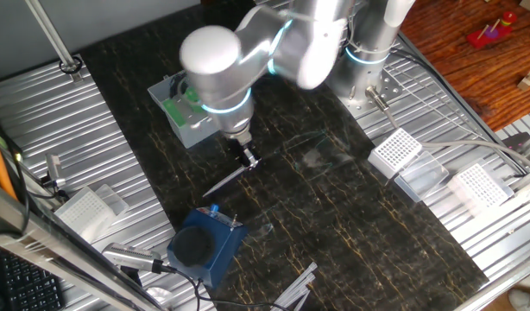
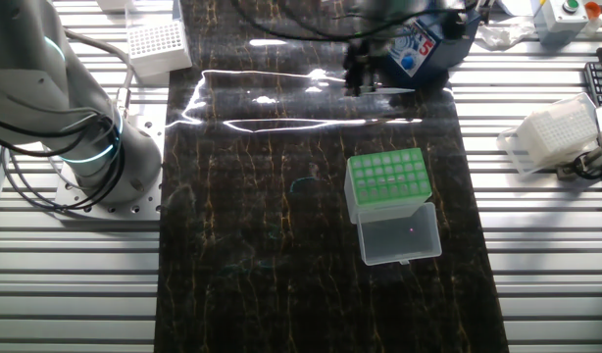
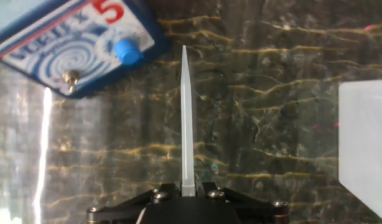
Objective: Insert a large pipette tip into the holder for large pipette tips
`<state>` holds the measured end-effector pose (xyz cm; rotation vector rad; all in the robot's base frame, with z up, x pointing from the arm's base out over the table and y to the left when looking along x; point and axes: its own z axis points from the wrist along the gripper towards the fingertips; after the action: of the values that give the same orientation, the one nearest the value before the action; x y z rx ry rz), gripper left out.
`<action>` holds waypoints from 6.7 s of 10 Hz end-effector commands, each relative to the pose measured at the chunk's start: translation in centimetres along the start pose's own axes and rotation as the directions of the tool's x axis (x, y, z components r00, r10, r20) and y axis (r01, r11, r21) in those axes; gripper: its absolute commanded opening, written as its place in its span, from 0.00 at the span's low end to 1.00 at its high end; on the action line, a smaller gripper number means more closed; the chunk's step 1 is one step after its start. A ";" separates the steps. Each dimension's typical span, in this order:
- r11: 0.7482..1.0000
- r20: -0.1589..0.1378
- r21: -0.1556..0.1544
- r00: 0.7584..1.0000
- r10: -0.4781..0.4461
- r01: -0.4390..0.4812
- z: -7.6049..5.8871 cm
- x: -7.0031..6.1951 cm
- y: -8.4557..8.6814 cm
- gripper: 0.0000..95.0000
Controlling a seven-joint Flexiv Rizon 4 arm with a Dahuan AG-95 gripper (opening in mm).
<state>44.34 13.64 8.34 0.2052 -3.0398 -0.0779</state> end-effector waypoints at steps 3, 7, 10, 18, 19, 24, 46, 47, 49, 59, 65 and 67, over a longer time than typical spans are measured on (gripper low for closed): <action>0.998 -0.013 0.002 0.998 -0.065 0.065 0.8 -0.7 1.2 0.00; 0.997 -0.022 0.007 0.997 -0.071 0.071 0.9 -0.6 1.1 0.00; 0.998 -0.019 0.003 0.998 -0.063 0.063 0.9 -0.6 1.1 0.00; 0.999 -0.021 0.000 0.999 -0.039 0.039 1.8 -3.5 1.3 0.00; 1.000 0.035 0.011 0.999 -0.007 0.006 2.1 -3.8 1.1 0.00; 0.998 0.048 0.061 0.999 0.005 -0.008 0.5 -2.1 1.7 0.00; 0.998 0.045 0.066 0.999 0.003 -0.006 1.1 -1.4 1.1 0.00; 0.998 0.051 0.067 0.999 -0.001 -0.003 1.5 -1.7 0.9 0.00; 0.997 0.055 0.076 0.998 -0.017 0.013 2.2 -2.4 -0.5 0.00; 0.988 0.039 0.129 0.995 -0.088 0.082 2.8 -2.3 -5.2 0.00; 0.979 0.042 0.148 0.988 -0.151 0.144 3.5 -2.7 -8.6 0.20; 0.977 0.044 0.149 0.986 -0.160 0.152 3.5 -2.9 -9.2 0.20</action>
<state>48.14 4.91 4.11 0.4626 -3.0811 0.1285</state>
